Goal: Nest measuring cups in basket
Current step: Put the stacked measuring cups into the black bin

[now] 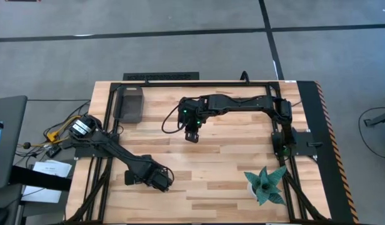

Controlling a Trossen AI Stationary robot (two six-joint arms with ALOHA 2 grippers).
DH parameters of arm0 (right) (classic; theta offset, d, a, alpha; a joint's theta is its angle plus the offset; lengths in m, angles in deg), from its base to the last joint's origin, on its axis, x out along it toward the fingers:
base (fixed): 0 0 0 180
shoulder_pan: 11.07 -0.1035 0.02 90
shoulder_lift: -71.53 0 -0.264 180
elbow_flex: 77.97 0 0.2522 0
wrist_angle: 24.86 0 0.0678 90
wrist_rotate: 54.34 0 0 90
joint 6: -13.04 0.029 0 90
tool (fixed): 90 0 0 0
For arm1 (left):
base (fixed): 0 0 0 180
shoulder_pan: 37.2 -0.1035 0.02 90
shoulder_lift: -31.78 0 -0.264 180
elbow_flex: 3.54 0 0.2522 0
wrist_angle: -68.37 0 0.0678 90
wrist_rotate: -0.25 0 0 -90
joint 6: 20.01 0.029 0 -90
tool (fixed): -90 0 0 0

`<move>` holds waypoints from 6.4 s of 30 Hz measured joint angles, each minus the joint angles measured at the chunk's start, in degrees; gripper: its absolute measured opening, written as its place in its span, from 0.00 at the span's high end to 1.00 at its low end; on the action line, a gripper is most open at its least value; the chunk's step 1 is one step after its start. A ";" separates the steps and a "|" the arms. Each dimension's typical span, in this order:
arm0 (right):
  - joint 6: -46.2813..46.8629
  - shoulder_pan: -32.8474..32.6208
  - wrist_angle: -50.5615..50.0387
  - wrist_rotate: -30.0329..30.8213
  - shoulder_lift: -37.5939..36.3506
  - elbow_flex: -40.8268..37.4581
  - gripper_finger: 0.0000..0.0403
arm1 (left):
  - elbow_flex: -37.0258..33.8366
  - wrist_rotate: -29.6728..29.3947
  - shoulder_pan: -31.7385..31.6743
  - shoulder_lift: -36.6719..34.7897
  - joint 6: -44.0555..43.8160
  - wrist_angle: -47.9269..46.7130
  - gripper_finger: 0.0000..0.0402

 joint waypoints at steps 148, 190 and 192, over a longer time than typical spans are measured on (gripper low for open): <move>-14.82 -3.17 18.95 -13.71 0.00 -15.30 0.49 | -0.02 -21.57 -0.70 -0.57 65.19 -1.72 0.69; 19.11 -8.78 83.76 -9.60 8.18 -43.34 0.34 | -0.02 -24.01 -0.75 -0.66 68.96 1.50 0.69; 18.65 -8.93 83.14 -9.49 8.11 -43.41 0.34 | -0.01 -23.42 -0.75 -0.66 68.91 1.73 0.69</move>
